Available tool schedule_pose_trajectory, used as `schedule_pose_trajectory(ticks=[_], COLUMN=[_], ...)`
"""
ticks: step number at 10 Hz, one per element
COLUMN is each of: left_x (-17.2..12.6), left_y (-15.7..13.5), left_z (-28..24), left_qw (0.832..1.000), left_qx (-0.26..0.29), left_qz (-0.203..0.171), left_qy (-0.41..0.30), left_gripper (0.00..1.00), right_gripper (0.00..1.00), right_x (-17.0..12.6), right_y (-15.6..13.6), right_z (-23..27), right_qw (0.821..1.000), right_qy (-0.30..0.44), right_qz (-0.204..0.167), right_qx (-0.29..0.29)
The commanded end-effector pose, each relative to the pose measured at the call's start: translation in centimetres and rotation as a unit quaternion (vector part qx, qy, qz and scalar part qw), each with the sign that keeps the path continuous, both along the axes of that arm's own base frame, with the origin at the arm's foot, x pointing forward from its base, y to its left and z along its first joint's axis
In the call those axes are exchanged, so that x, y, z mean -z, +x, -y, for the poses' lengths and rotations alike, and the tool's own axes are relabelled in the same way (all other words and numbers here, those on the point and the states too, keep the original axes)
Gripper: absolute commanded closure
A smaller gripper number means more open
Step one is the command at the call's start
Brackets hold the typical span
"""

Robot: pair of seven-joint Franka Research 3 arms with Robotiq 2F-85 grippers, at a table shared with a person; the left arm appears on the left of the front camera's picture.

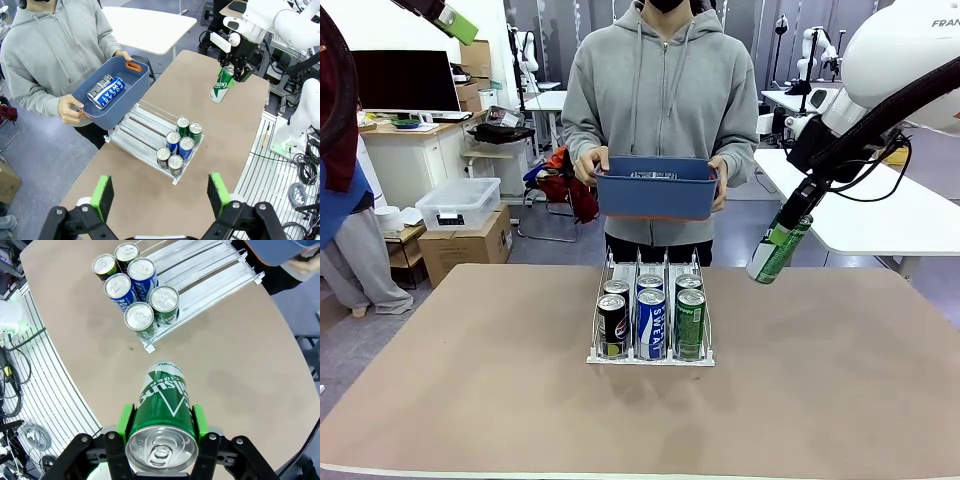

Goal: Fill the beverage cans into the dispenser.
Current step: Place the picked Sprite in the line of the Automatic Can Dispenser with the same cans.

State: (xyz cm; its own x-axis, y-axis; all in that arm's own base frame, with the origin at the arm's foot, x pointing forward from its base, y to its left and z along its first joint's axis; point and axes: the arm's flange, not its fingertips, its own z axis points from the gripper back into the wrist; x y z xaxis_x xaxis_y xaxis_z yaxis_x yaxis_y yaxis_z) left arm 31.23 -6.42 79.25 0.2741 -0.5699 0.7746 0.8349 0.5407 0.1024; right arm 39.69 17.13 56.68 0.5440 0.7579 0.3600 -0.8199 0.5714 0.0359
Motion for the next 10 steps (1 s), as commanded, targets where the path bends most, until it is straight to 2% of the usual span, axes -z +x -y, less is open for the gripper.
schedule_pose_trajectory(ticks=[1, 2, 4, 6, 7, 8, 10], left_x=[0.0, 0.0, 0.0, 0.0, 0.0, 0.0, 0.0], left_y=[0.0, 0.0, 0.0, 0.0, 0.0, 0.0, 0.0], left_z=[-0.1, -0.1, -0.1, -0.1, -0.1, -0.1, -0.1], left_qw=[1.000, 1.000, 1.000, 1.000, 1.000, 1.000, 1.000], left_qx=[-0.004, -0.004, -0.004, -0.004, -0.004, -0.004, -0.004], left_qz=[0.001, 0.001, 0.001, 0.001, 0.001, 0.001, 0.001], left_qy=[0.001, 0.001, 0.001, 0.001, 0.001, 0.001, 0.001], left_gripper=[0.00, 0.00, 0.00, 0.00, 0.00, 0.00, 0.00], right_gripper=[0.42, 0.42, 0.42, 0.42, 0.42, 0.42, 0.42], right_x=[-0.3, 0.0, 1.2, 1.3, 1.5, 2.4, 2.9], right_y=[-0.3, 0.0, -0.9, -4.8, -4.8, -5.6, -5.7], right_z=[0.2, 0.0, -2.0, -4.2, -4.6, -6.3, -7.1], right_qw=[1.000, 1.000, 0.999, 0.999, 0.996, 0.994, 0.997], right_qy=[-0.008, 0.000, 0.024, 0.030, 0.028, 0.046, 0.026], right_qz=[-0.001, 0.000, 0.007, -0.023, -0.013, -0.019, -0.019], right_qx=[0.010, 0.000, 0.037, 0.031, 0.082, 0.097, 0.075])
